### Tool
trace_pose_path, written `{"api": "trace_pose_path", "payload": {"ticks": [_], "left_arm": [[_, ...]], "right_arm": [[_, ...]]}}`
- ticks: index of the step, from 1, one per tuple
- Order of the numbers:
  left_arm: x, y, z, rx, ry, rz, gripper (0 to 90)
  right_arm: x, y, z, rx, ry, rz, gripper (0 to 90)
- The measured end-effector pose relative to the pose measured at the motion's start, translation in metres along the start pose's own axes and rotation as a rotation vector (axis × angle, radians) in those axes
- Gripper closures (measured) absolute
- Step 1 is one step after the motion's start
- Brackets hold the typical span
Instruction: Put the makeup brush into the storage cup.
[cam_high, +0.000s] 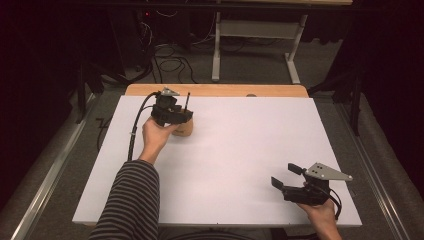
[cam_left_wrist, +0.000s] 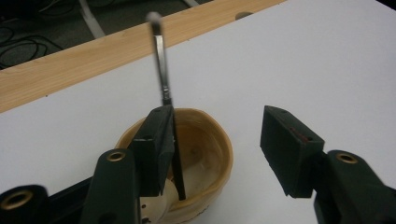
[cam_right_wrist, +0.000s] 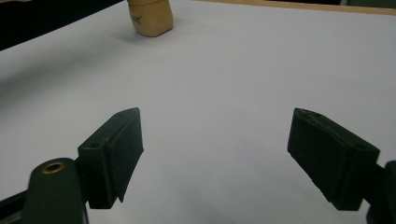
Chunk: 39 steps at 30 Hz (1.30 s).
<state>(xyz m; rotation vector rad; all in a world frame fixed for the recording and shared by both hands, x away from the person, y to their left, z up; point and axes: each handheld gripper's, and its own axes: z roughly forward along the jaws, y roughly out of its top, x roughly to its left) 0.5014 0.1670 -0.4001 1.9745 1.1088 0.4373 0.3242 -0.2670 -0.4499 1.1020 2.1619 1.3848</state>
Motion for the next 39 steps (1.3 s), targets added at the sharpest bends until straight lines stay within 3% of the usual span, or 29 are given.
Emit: {"api": "trace_pose_path", "payload": {"ticks": [6,21,39], "left_arm": [[-0.003,-0.001,-0.007,-0.003,0.025,0.042,41.7],[-0.006,-0.001,-0.021,-0.032,-0.028,0.034,36.6],[-0.008,-0.006,-0.043,-0.067,-0.054,0.045,33.8]], "right_arm": [[0.0,0.0,0.001,0.003,0.0,-0.004,19.8],[0.001,0.0,0.002,0.013,-0.003,-0.003,20.4],[0.0,0.001,0.002,0.002,-0.001,0.014,20.2]]}}
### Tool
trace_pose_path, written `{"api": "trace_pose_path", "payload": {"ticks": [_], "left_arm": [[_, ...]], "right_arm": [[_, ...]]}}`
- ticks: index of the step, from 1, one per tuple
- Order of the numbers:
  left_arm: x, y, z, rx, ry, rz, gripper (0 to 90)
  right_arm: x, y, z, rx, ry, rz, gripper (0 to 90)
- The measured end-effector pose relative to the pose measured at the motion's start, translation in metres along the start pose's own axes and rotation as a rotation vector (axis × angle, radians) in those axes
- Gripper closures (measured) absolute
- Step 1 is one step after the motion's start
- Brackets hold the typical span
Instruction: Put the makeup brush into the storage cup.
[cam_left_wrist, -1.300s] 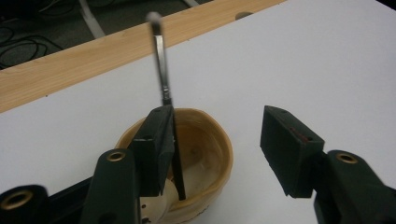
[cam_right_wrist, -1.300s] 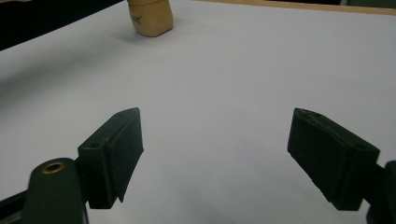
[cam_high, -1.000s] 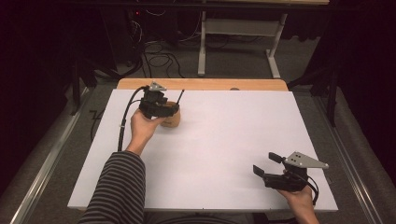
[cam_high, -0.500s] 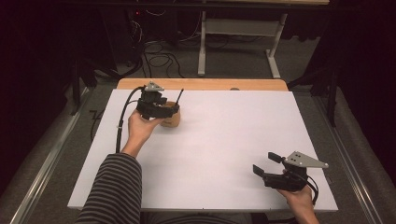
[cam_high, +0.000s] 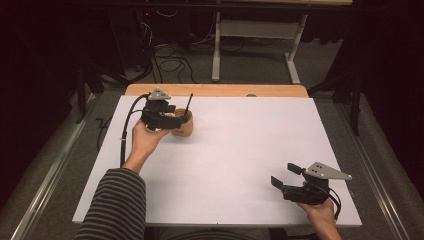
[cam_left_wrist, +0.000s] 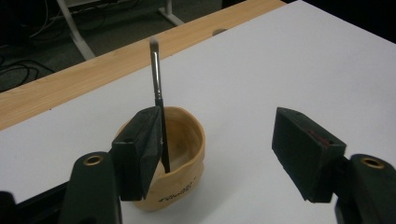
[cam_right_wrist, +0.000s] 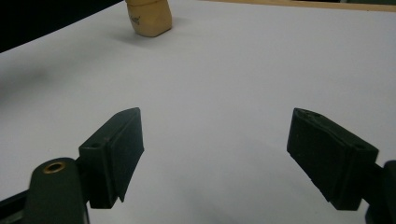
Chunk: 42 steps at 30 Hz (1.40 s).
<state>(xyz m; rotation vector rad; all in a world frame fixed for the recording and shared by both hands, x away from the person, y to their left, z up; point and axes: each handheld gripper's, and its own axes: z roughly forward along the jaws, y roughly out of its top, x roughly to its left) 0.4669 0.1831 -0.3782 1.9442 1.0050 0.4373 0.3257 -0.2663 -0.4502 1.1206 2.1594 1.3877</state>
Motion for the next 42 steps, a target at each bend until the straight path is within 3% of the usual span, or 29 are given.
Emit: {"api": "trace_pose_path", "payload": {"ticks": [14,23,30,42], "left_arm": [[-0.006,-0.005,-0.023,-0.049,-0.032,0.011,34.9],[-0.01,-0.009,-0.037,-0.087,-0.024,0.016,33.8],[-0.013,-0.014,-0.045,-0.116,-0.047,0.016,33.6],[-0.024,-0.026,-0.06,-0.166,-0.056,0.056,33.2]], "right_arm": [[-0.005,0.0,-0.002,-0.027,0.002,0.028,20.1],[-0.008,0.0,-0.002,-0.031,-0.009,0.026,19.9],[-0.012,0.001,0.0,-0.036,-0.016,0.027,19.7],[-0.013,0.003,0.004,-0.038,-0.023,0.022,19.5]]}}
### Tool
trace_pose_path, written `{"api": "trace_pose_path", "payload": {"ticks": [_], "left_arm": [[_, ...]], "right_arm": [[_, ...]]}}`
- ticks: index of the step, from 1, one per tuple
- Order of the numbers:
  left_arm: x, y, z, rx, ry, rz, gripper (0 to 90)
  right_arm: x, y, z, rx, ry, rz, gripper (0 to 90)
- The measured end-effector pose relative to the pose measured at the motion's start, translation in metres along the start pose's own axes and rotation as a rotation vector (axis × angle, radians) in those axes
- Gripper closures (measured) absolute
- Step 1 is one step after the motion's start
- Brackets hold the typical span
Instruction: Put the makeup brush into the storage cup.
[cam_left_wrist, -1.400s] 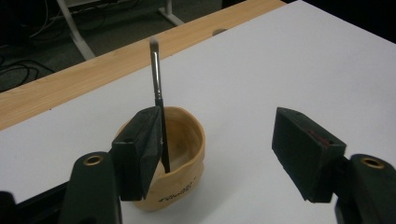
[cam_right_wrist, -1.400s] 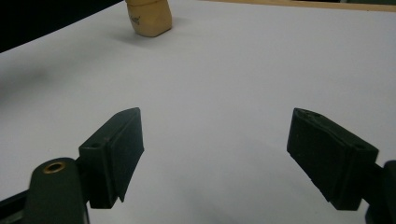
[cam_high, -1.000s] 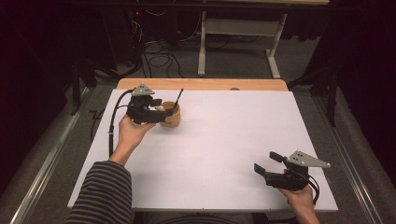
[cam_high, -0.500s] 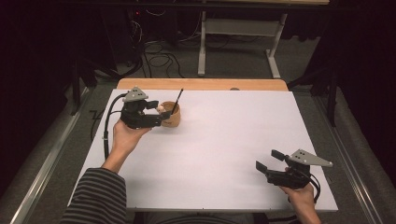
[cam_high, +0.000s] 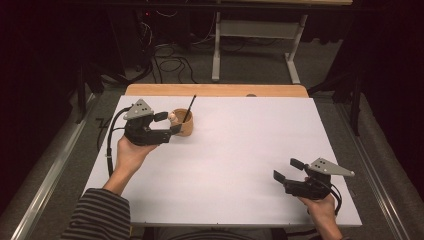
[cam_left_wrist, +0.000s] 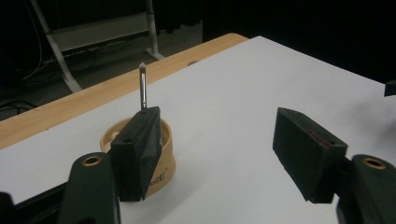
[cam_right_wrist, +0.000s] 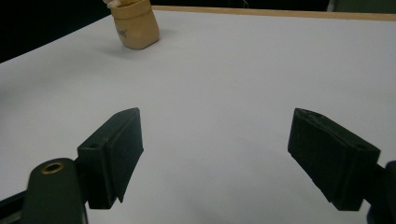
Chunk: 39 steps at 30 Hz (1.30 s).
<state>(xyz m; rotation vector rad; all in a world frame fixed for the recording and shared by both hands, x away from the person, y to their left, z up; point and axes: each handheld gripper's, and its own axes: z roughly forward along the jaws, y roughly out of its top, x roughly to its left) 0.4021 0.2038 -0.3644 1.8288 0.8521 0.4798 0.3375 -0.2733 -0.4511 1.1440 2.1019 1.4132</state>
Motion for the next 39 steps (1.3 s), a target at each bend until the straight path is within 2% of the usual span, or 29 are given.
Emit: {"api": "trace_pose_path", "payload": {"ticks": [27,39], "left_arm": [[-0.005,-0.019,-0.021,-0.039,0.005,-0.006,34.5],[-0.004,-0.029,-0.033,-0.063,-0.003,-0.042,34.2]], "right_arm": [[0.0,0.001,0.001,-0.006,-0.004,0.005,19.5],[-0.001,0.001,0.001,-0.008,-0.007,0.013,19.3]]}}
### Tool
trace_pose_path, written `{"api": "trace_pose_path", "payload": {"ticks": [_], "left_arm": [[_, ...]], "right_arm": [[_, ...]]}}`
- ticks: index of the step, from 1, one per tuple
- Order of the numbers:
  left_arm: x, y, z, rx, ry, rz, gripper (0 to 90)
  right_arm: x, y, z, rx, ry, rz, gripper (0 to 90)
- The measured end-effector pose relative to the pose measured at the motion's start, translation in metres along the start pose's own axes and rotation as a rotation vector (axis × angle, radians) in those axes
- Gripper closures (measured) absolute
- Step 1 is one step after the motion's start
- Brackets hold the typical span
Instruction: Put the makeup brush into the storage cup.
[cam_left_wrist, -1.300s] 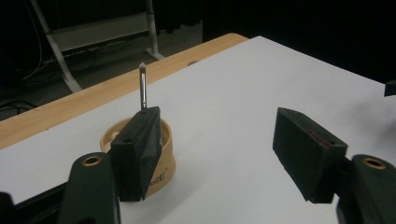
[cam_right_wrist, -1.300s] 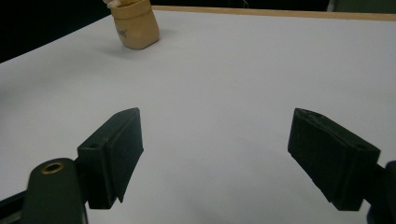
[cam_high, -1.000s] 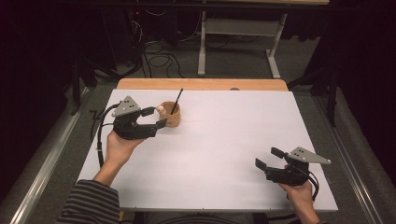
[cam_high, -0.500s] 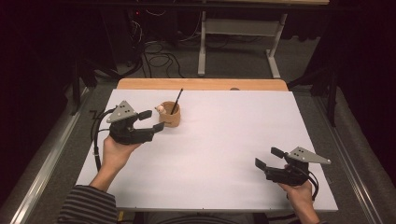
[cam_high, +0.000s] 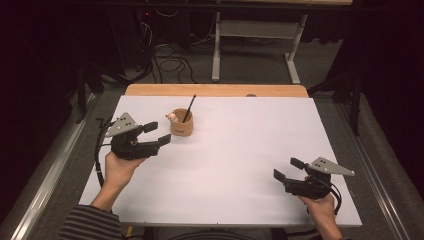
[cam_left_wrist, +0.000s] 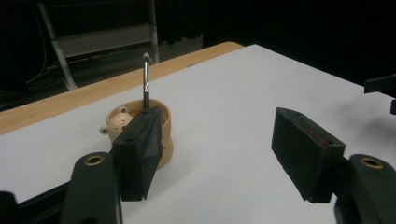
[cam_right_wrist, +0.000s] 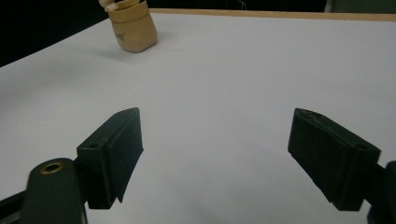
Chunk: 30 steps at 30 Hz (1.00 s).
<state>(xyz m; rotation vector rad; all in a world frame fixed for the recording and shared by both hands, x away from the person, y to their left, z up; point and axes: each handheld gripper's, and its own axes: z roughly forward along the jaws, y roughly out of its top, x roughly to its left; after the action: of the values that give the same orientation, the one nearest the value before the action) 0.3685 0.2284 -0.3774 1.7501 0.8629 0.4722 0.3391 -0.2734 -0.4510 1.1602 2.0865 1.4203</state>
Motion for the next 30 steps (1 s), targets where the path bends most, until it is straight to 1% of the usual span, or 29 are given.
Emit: {"api": "trace_pose_path", "payload": {"ticks": [5,10,14,22,30], "left_arm": [[0.0,-0.004,-0.003,-0.001,0.003,-0.004,34.2],[0.0,-0.008,-0.005,0.008,0.02,0.0,34.2],[0.0,-0.012,-0.007,0.004,0.02,-0.016,34.2],[-0.002,-0.019,-0.013,-0.011,0.011,-0.024,34.2],[-0.002,-0.027,-0.016,-0.009,0.012,-0.034,34.1]], "right_arm": [[0.0,0.0,0.0,0.0,-0.001,0.001,19.3],[0.0,0.0,0.0,0.001,-0.001,0.0,19.3],[0.0,0.0,0.0,0.002,0.0,-0.001,19.4],[0.001,0.0,0.0,0.004,0.0,-0.002,19.3],[0.001,0.0,0.0,0.001,-0.002,-0.004,19.4]]}}
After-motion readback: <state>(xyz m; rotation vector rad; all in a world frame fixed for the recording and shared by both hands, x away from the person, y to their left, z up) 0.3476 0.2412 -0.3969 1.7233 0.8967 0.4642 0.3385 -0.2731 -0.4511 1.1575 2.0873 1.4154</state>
